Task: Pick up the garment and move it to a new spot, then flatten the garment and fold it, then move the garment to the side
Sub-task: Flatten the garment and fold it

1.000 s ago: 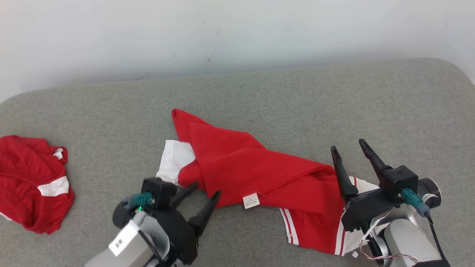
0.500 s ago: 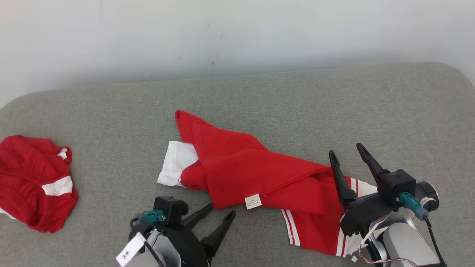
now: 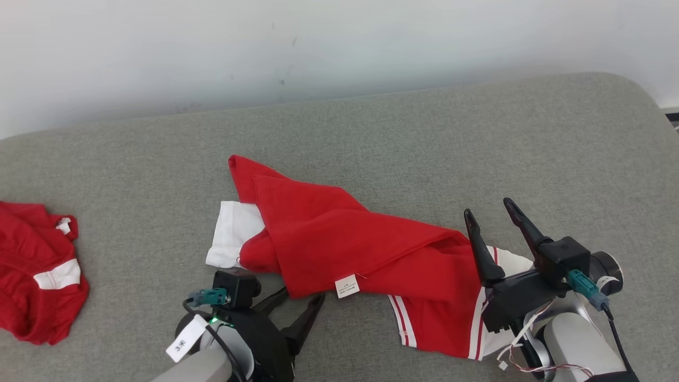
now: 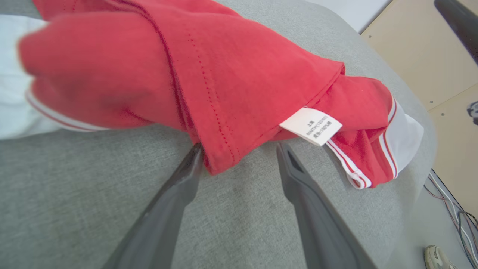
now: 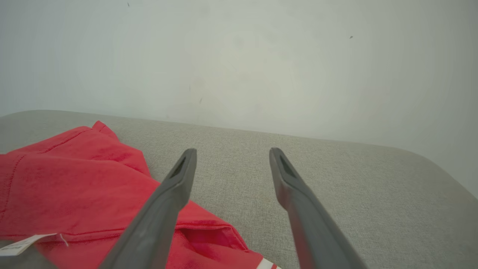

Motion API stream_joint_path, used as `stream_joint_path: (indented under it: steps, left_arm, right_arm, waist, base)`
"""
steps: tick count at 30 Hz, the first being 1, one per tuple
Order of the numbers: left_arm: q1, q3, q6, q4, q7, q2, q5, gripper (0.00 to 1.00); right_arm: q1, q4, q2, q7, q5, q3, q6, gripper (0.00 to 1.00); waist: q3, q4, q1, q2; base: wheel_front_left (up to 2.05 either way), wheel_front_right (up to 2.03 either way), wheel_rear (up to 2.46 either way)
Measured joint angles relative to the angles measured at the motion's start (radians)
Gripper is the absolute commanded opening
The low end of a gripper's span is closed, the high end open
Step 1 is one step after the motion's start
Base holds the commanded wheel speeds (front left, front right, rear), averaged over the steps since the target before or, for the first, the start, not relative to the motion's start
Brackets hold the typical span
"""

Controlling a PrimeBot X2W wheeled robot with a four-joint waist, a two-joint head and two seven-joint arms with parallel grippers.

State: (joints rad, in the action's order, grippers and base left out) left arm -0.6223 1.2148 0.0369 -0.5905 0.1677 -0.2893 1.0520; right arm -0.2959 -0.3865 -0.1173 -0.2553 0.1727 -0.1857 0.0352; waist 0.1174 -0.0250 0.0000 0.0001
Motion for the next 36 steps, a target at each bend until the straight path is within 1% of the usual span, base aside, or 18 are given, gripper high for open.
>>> stream_joint_path:
  steps: [2,3,4,5,6,9,13,15,16,19,22,25,28,30,33,36]
  left_arm:
    - [-0.005,0.000,0.008,-0.008,-0.001,0.012,0.007,1.00]
    - [-0.006,0.000,0.008,-0.011,-0.004,0.016,0.008,0.64]
    - [-0.007,0.000,0.009,-0.014,-0.006,0.020,0.012,0.10]
    - [-0.010,0.000,0.009,-0.018,-0.008,0.022,0.014,0.00]
    - [-0.016,0.004,0.017,-0.021,-0.011,0.022,0.013,0.00]
    - [-0.030,0.000,0.017,-0.025,-0.007,0.017,0.013,0.00]
    - [-0.059,-0.013,0.016,-0.021,0.011,-0.004,-0.003,0.00]
    - [-0.081,-0.036,0.016,-0.008,0.028,-0.018,-0.006,0.00]
    - [-0.112,-0.060,0.015,0.009,0.040,-0.043,-0.011,0.00]
    - [-0.156,-0.096,0.015,0.040,0.052,-0.092,-0.023,0.00]
    - [-0.206,-0.160,0.015,0.075,0.063,-0.143,-0.015,0.00]
    - [-0.247,-0.214,0.006,0.097,0.069,-0.218,-0.013,0.00]
    - [-0.246,-0.251,-0.003,0.118,0.072,-0.290,0.002,0.00]
    - [-0.237,-0.264,-0.007,0.130,0.072,-0.307,0.027,0.00]
    - [-0.207,-0.269,-0.012,0.148,0.072,-0.309,0.034,0.00]
    - [-0.179,-0.265,-0.028,0.155,0.072,-0.312,0.040,0.00]
  right_arm:
    - [0.000,0.000,-0.001,0.000,0.000,0.003,0.000,1.00]
    - [-0.001,0.000,-0.001,0.000,0.000,0.004,0.000,1.00]
    - [-0.001,0.000,-0.002,0.000,0.000,0.006,0.000,1.00]
    - [-0.001,0.000,-0.002,0.000,0.000,0.007,0.000,1.00]
    - [-0.001,0.000,-0.002,0.000,0.000,0.009,0.000,1.00]
    - [-0.001,0.000,-0.002,0.000,0.000,0.014,0.000,1.00]
    - [-0.001,0.000,-0.002,0.000,0.000,0.019,-0.001,1.00]
    - [0.000,-0.002,-0.002,0.000,0.000,0.024,-0.006,1.00]
    - [0.001,-0.004,-0.002,0.000,0.000,0.027,-0.009,1.00]
    - [0.004,-0.004,-0.001,0.000,0.001,0.034,-0.010,1.00]
    - [0.006,-0.008,0.001,0.000,0.001,0.033,-0.010,1.00]
    - [0.005,-0.009,0.005,0.000,0.001,0.027,-0.009,1.00]
    - [0.005,-0.009,0.011,0.000,0.001,0.021,-0.009,1.00]
    - [0.007,-0.010,0.013,0.000,0.002,0.025,-0.009,1.00]
    - [0.025,-0.014,0.012,0.000,0.003,0.029,-0.009,1.00]
    - [0.032,-0.021,0.012,0.000,0.009,0.030,-0.007,1.00]
  waist:
    - [0.005,-0.005,0.0000,0.0000]
    - [0.007,-0.007,0.0000,0.0000]
    - [0.009,-0.009,0.0000,0.0000]
    - [0.011,-0.011,0.0000,0.0000]
    - [0.012,-0.012,0.0001,0.0000]
    - [0.014,-0.013,0.0000,0.0000]
    - [0.015,-0.011,0.0000,0.0000]
    - [0.013,-0.008,0.0000,0.0000]
    - [0.010,-0.004,0.0001,0.0000]
    - [0.005,0.004,0.0000,0.0000]
    - [-0.002,0.013,0.0001,0.0000]
    - [-0.009,0.017,0.0000,0.0000]
    - [-0.010,0.014,0.0000,-0.0001]
    - [-0.009,0.011,0.0000,-0.0001]
    - [-0.008,0.011,0.0000,-0.0001]
    - [-0.006,0.014,0.0000,0.0000]
  base:
    - [0.00,0.00,0.00]
    - [0.00,0.00,0.00]
    - [0.00,0.00,0.00]
    - [0.00,0.00,0.00]
    - [0.00,0.00,0.00]
    - [0.00,0.00,0.00]
    - [0.00,0.00,0.00]
    - [0.00,0.00,0.00]
    - [0.00,0.00,0.00]
    - [0.00,0.00,0.00]
    - [0.00,0.00,0.00]
    - [0.00,0.00,0.00]
    - [0.00,0.00,0.00]
    - [0.00,0.00,0.00]
    - [0.00,0.00,0.00]
    - [0.00,0.00,0.00]
